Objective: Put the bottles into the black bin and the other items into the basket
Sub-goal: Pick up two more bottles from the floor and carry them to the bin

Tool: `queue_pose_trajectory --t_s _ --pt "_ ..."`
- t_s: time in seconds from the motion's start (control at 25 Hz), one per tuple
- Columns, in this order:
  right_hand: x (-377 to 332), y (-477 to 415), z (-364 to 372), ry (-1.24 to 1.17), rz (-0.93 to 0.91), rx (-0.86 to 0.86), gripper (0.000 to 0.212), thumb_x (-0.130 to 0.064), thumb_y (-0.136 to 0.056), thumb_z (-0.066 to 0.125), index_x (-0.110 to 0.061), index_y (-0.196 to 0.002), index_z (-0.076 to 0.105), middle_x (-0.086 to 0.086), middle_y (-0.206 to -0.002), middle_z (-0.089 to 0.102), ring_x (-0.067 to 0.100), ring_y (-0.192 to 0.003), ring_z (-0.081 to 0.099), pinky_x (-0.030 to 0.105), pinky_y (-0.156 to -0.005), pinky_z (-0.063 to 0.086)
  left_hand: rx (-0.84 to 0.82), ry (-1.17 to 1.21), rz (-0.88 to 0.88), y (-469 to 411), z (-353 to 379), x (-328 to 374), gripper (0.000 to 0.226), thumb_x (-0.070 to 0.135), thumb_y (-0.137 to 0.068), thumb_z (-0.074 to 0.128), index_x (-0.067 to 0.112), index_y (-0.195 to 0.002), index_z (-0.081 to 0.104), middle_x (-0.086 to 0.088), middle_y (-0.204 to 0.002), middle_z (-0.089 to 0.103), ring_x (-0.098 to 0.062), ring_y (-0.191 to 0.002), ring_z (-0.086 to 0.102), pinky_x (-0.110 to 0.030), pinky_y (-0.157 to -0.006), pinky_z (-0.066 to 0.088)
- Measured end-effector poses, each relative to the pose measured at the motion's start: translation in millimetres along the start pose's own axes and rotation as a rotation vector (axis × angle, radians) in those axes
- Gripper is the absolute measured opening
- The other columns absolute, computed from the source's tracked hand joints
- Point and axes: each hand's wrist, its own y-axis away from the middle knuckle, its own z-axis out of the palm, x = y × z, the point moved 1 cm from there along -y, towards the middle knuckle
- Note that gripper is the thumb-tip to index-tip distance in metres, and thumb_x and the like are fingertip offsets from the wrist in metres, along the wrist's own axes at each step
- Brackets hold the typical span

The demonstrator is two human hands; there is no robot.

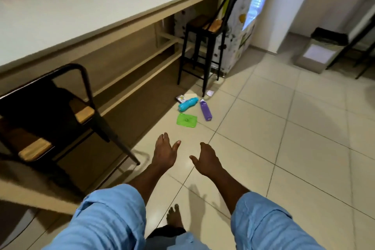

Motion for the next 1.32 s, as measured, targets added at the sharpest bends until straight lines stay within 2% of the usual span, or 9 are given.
queue_pose_trajectory --t_s 0.16,0.36,0.48,0.72,0.84,1.08,1.32 --pt "19.8 -59.6 -44.8 0.023 0.115 0.031 0.066 -0.043 -0.094 0.054 -0.006 -0.143 0.030 0.012 -0.142 0.040 0.028 -0.134 0.037 0.043 -0.104 0.040 -0.108 -0.026 0.070 -79.6 16.5 47.0 0.073 0.045 -0.099 0.042 -0.002 -0.150 0.021 -0.023 -0.154 0.027 -0.033 -0.144 0.023 -0.040 -0.119 0.021" --pt "31.2 -136.6 -89.6 -0.010 0.173 0.073 0.065 -0.042 -0.094 0.055 -0.005 -0.142 0.031 0.013 -0.142 0.040 0.029 -0.133 0.038 0.044 -0.104 0.040 -0.096 -0.116 0.134 -173.4 23.6 95.5 0.077 0.049 -0.097 0.042 0.001 -0.152 0.016 -0.021 -0.159 0.015 -0.032 -0.148 0.016 -0.039 -0.119 0.020" --pt "42.3 -182.6 -104.2 -0.011 0.185 0.066 0.066 -0.042 -0.094 0.055 -0.006 -0.143 0.029 0.012 -0.143 0.040 0.029 -0.133 0.038 0.042 -0.105 0.039 -0.102 -0.165 0.165 -222.5 35.0 117.7 0.079 0.051 -0.096 0.043 0.003 -0.152 0.015 -0.019 -0.159 0.017 -0.031 -0.147 0.018 -0.039 -0.119 0.022" --pt "85.0 -297.9 -137.8 -0.108 0.213 0.013 0.078 -0.040 -0.092 0.059 -0.008 -0.150 0.016 0.013 -0.148 0.036 0.029 -0.136 0.037 0.045 -0.107 0.038 -0.084 -0.204 0.061 -319.7 72.9 156.4 0.081 0.052 -0.095 0.045 0.002 -0.152 0.016 -0.020 -0.158 0.021 -0.033 -0.146 0.021 -0.039 -0.118 0.021" --pt "105.9 -357.8 -163.8 -0.130 0.170 -0.021 0.084 -0.040 -0.091 0.062 -0.011 -0.151 0.012 0.012 -0.150 0.035 0.028 -0.135 0.038 0.044 -0.107 0.039 -0.058 -0.188 0.007 -364.1 89.2 184.4 0.079 0.051 -0.096 0.043 0.000 -0.151 0.017 -0.020 -0.157 0.024 -0.032 -0.145 0.022 -0.038 -0.118 0.021" --pt "141.3 -487.9 -231.8 -0.035 0.048 -0.051 0.083 -0.042 -0.087 0.066 -0.014 -0.149 0.018 0.009 -0.146 0.038 0.026 -0.131 0.041 0.042 -0.101 0.043 0.031 -0.081 -0.053 -455.1 115.2 259.0 0.073 0.047 -0.097 0.045 0.000 -0.148 0.025 -0.020 -0.150 0.034 -0.031 -0.139 0.032 -0.036 -0.114 0.027" --pt "153.9 -584.3 -256.2 -0.011 0.023 -0.080 0.083 -0.043 -0.088 0.063 -0.014 -0.150 0.016 0.010 -0.147 0.038 0.026 -0.133 0.041 0.041 -0.102 0.043 0.025 -0.109 -0.125 -539.4 129.5 282.5 0.068 0.047 -0.097 0.044 -0.001 -0.144 0.033 -0.021 -0.138 0.045 -0.032 -0.128 0.042 -0.037 -0.108 0.032"
